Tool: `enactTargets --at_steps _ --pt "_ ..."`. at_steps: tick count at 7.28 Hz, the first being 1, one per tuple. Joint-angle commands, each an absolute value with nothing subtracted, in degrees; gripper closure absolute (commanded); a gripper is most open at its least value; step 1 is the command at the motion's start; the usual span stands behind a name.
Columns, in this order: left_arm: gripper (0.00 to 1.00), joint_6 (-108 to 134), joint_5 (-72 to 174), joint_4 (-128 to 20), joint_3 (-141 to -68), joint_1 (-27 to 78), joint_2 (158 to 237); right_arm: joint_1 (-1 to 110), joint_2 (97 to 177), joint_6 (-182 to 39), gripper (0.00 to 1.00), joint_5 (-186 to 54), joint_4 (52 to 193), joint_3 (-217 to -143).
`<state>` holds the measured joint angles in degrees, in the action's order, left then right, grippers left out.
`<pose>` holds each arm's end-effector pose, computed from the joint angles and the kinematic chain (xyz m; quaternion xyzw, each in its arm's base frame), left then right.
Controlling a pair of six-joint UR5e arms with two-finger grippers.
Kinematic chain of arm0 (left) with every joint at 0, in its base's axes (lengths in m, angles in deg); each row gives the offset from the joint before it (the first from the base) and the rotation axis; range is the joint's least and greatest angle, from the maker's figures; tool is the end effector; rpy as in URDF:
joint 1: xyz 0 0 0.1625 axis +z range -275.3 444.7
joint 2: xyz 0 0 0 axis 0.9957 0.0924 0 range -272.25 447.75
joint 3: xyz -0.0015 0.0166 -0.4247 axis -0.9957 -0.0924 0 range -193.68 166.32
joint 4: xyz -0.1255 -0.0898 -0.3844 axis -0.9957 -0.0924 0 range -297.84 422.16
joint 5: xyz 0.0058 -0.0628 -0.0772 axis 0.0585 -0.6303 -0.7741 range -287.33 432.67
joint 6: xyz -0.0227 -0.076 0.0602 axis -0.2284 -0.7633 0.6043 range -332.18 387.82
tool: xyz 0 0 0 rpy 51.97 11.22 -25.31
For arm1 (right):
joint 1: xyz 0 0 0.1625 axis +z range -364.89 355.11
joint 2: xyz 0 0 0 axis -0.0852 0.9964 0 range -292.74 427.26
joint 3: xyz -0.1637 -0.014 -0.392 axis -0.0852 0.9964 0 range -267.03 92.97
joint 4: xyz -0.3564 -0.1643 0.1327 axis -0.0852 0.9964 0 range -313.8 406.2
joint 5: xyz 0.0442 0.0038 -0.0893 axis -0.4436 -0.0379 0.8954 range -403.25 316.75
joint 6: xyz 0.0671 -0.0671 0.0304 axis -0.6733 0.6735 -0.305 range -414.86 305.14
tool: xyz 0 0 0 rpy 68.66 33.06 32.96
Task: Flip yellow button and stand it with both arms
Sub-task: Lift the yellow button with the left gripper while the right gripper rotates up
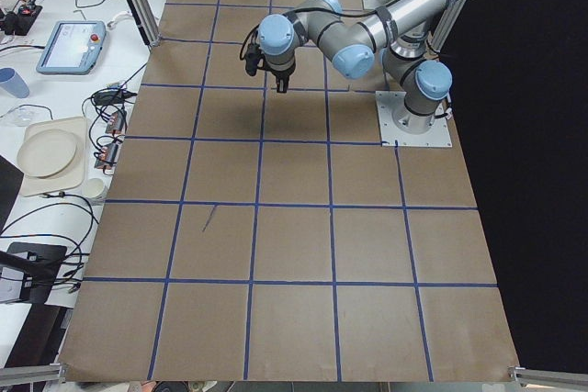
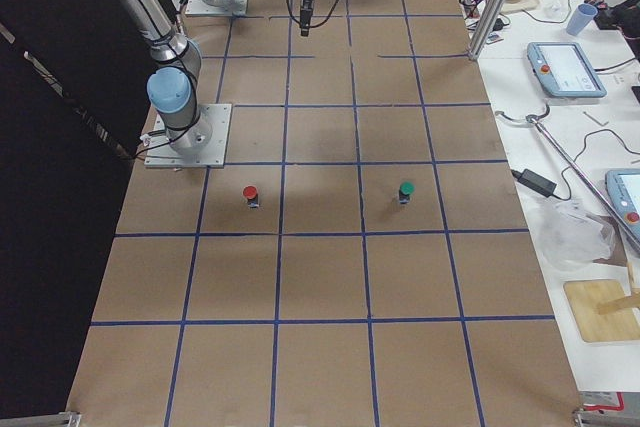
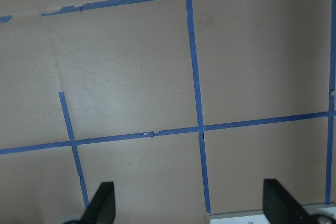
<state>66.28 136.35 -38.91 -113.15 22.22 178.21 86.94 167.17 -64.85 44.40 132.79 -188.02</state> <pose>0.0509 -0.4818 0.4009 -0.0499 -0.9570 -0.0270 0.2844 0.1504 -0.4060 0.4668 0.0719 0.9964 0.0411 0.0164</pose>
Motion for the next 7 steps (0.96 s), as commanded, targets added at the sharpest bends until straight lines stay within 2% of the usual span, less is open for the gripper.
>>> enactTargets --at_steps 1,3,5,7 --pt "0.85 66.84 119.07 -55.99 -109.93 17.48 173.82 86.35 166.93 -77.52 0.00 38.29 132.25 -187.41" --pt "0.85 66.32 102.62 -59.48 -110.45 10.56 170.73 85.30 165.10 -91.19 0.00 28.43 131.64 -185.84" --pt "0.86 64.49 88.12 -59.48 -110.45 4.40 169.94 79.17 160.19 -94.14 0.00 16.16 120.62 -179.35" --pt "0.89 61.84 82.61 -59.13 -110.62 1.47 169.05 74.58 159.99 -94.40 0.00 1.75 112.78 -178.00"
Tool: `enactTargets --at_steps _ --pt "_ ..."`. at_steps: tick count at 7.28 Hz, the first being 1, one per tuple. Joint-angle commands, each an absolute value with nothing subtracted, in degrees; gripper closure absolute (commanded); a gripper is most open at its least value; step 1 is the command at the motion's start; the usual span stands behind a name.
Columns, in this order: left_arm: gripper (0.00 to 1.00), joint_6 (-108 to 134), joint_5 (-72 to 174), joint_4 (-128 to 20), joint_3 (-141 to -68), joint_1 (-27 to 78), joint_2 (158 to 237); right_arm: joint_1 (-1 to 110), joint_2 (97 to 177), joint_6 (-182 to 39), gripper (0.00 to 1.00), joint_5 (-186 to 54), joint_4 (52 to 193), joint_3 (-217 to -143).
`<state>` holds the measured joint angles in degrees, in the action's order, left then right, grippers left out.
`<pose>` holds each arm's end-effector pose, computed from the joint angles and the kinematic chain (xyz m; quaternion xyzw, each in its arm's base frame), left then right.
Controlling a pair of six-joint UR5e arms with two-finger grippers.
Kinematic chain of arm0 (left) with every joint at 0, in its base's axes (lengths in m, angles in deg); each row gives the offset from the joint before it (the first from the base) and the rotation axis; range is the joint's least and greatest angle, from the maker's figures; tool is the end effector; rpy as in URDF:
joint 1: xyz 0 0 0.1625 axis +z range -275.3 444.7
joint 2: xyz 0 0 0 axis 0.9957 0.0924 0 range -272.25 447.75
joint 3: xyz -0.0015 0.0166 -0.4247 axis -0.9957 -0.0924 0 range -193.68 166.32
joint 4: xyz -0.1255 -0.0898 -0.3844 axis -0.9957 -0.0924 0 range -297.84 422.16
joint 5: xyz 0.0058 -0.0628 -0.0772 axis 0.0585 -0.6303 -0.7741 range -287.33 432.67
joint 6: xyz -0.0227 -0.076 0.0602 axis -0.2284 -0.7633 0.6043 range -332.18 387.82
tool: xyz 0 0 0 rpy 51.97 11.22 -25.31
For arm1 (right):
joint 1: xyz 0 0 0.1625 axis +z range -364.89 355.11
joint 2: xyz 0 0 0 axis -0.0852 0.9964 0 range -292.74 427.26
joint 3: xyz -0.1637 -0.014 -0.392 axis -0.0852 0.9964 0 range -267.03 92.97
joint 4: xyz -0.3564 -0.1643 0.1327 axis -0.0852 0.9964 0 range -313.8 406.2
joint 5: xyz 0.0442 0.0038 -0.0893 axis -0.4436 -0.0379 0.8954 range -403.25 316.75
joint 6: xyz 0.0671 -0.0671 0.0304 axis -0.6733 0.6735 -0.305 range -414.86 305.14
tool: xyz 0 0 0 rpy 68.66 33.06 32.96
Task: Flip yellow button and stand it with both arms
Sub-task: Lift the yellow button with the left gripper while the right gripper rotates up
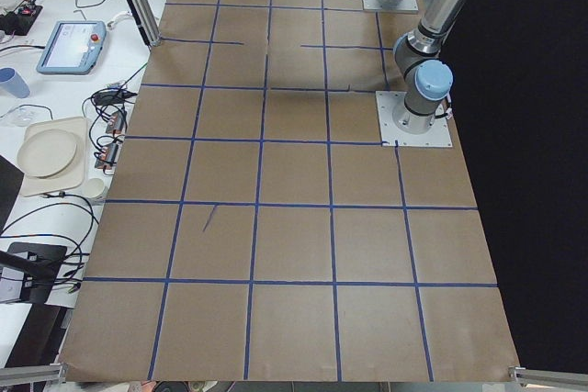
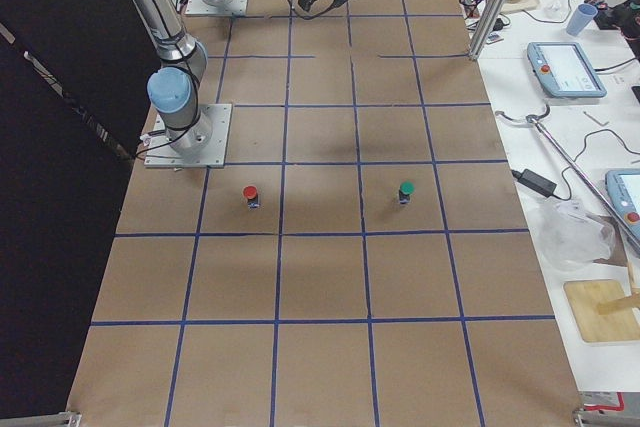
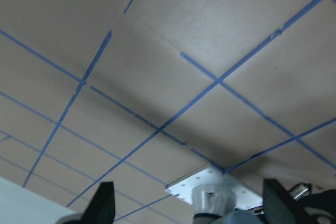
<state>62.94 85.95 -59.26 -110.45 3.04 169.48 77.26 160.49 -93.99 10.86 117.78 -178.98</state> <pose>-0.1689 -0.4350 0.5239 -0.0196 -0.7741 0.0339 0.6319 0.1299 -0.4617 0.4891 0.4171 0.8444 0.2187 0.2552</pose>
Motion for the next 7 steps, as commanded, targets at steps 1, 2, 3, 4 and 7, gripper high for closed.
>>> enactTargets --at_steps 1,2,3,4,7 --pt "0.89 61.75 79.03 -59.13 -111.06 1.12 169.14 73.87 159.99 -94.58 0.00 -3.20 109.52 -177.91" --pt "0.89 61.75 78.47 -58.69 -110.81 0.51 169.23 73.43 159.99 -96.06 0.00 -6.04 107.14 -177.65" --pt "0.89 61.66 78.38 -57.21 -110.63 0.50 169.32 72.12 159.99 -99.56 0.00 -7.98 106.94 -177.39" --pt "0.89 61.57 78.29 -57.11 -110.28 0.50 169.58 71.06 159.99 -100.46 0.00 -10.09 106.85 -177.21" --pt "0.89 60.52 78.21 -57.02 -110.10 0.41 169.49 71.40 164.45 -107.75 0.00 -16.78 107.37 -177.21"
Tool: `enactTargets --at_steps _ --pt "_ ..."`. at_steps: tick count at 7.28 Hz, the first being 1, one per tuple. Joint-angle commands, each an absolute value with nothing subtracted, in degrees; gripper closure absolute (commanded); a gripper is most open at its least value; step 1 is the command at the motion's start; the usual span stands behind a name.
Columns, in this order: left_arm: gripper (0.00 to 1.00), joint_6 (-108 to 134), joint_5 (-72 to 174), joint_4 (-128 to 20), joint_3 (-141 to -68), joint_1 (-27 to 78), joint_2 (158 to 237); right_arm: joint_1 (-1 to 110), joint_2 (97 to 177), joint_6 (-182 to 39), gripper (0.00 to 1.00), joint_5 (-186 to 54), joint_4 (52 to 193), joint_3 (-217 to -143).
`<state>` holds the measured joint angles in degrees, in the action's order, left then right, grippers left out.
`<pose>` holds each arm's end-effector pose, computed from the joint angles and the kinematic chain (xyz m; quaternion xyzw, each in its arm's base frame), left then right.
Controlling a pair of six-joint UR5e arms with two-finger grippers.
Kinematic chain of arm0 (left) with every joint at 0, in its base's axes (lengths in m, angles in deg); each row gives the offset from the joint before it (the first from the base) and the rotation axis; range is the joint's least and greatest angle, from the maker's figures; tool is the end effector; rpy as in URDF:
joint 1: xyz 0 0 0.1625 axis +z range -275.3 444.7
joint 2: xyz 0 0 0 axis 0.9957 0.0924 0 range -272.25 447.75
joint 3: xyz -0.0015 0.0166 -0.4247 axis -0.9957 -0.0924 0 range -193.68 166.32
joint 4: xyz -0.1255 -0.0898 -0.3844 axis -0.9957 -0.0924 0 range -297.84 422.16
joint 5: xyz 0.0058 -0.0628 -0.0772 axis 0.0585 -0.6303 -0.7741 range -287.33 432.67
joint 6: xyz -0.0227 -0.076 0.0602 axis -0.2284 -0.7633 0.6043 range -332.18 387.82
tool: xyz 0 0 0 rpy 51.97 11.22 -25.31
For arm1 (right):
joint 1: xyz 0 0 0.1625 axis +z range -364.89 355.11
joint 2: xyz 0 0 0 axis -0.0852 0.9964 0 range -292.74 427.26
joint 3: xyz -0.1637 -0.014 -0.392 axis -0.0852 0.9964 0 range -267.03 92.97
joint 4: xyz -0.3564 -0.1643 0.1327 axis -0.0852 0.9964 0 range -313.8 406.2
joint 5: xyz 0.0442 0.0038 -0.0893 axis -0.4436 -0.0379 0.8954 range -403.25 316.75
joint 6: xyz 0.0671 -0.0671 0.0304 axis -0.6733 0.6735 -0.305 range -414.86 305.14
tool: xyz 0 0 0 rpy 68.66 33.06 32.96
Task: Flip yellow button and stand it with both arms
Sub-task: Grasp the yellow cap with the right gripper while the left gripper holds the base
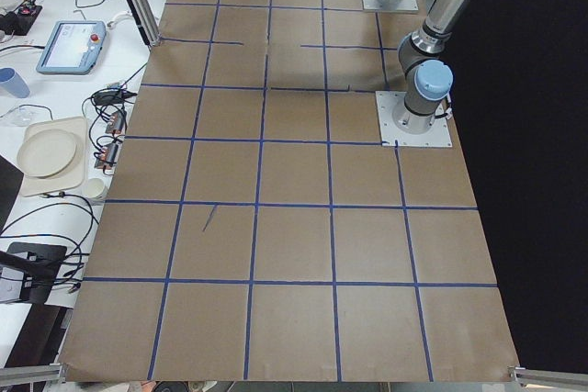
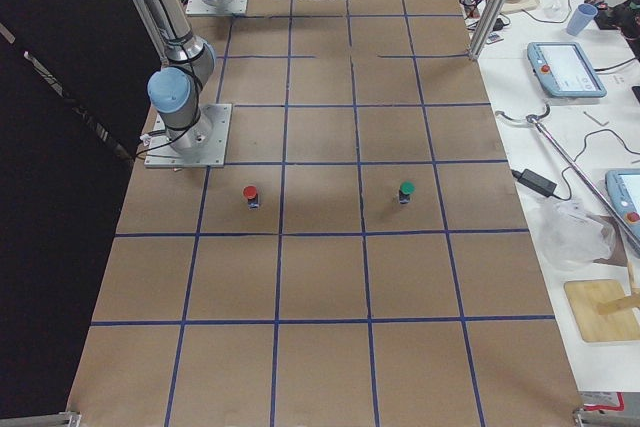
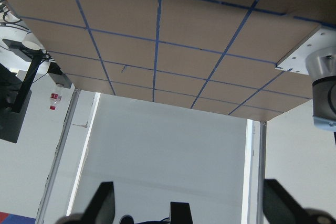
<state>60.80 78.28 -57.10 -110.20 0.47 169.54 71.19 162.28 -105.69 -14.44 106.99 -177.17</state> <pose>-0.1894 -0.4364 0.5401 -0.0137 -0.7370 0.0498 0.6739 0.1120 -0.4653 0.5345 0.5412 0.6532 0.3296 0.4145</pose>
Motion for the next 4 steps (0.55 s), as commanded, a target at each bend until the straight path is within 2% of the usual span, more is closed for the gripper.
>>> enactTargets --at_steps 1,4 --pt "0.89 60.26 76.99 -57.10 -110.27 0.15 169.49 71.57 164.99 -107.94 0.00 -20.97 107.46 -177.21" --pt "0.89 60.17 76.89 -57.11 -110.98 0.15 169.49 74.73 166.31 -108.46 0.00 -24.51 107.46 -177.38"
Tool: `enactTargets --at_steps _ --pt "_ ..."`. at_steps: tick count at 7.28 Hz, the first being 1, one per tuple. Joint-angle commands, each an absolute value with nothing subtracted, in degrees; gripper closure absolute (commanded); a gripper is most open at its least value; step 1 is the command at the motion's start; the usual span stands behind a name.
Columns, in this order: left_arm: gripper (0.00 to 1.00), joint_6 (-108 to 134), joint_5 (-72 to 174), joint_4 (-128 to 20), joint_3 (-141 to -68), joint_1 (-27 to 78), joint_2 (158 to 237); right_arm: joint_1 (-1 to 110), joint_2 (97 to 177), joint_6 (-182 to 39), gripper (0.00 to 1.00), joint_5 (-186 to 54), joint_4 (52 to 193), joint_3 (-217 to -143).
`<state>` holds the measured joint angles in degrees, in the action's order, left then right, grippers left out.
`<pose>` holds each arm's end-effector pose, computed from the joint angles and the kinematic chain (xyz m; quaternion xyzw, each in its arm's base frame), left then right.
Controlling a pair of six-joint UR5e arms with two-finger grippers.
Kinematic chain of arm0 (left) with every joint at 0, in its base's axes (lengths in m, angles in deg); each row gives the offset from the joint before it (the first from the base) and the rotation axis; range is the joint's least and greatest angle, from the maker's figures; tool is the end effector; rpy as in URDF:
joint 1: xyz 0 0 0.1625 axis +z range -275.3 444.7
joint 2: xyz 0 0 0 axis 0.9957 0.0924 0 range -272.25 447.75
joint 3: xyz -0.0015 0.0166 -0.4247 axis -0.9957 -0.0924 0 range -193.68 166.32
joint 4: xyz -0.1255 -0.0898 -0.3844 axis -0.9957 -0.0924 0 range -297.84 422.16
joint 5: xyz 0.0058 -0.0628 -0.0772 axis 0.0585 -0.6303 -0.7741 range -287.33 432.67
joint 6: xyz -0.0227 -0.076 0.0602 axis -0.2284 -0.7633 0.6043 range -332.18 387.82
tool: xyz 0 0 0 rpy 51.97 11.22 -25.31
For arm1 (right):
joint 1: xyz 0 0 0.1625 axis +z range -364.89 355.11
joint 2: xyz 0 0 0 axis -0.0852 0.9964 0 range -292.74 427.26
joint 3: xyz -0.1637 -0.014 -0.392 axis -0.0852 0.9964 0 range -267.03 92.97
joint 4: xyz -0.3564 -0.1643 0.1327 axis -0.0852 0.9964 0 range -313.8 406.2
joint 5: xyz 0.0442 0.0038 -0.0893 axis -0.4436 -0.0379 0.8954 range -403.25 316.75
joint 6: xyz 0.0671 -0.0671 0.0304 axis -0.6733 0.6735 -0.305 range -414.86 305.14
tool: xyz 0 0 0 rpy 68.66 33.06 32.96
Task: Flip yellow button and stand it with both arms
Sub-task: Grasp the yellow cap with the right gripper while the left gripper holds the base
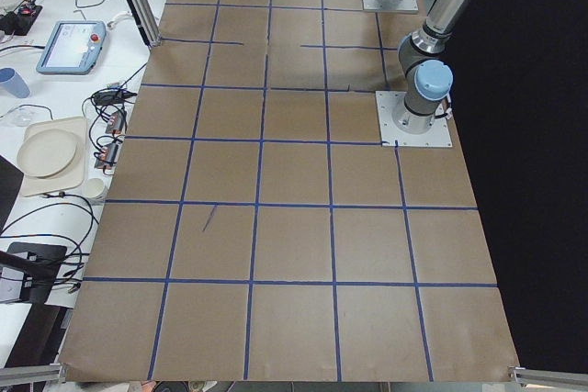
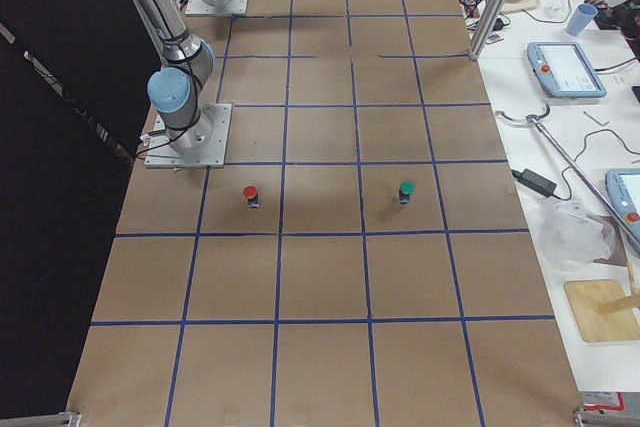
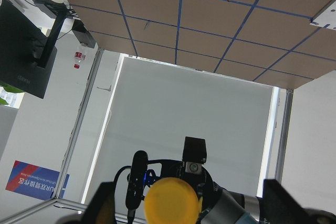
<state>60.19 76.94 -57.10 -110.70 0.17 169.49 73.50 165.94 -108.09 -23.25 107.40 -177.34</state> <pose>-0.1919 -0.4358 0.5383 -0.0052 -0.7300 0.0461 0.6819 0.1407 -0.4428 0.5731 0.5181 0.6259 0.3364 0.4760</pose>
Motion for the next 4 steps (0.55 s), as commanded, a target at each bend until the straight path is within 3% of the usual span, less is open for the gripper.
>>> enactTargets --at_steps 1,4 --pt "0.89 60.17 76.80 -57.11 -110.98 0.15 169.49 75.96 165.97 -110.12 0.00 -26.87 108.68 -177.38" --pt "0.89 59.82 75.30 -57.11 -111.07 0.06 169.49 77.55 165.61 -116.38 0.00 -27.16 114.85 -178.44"
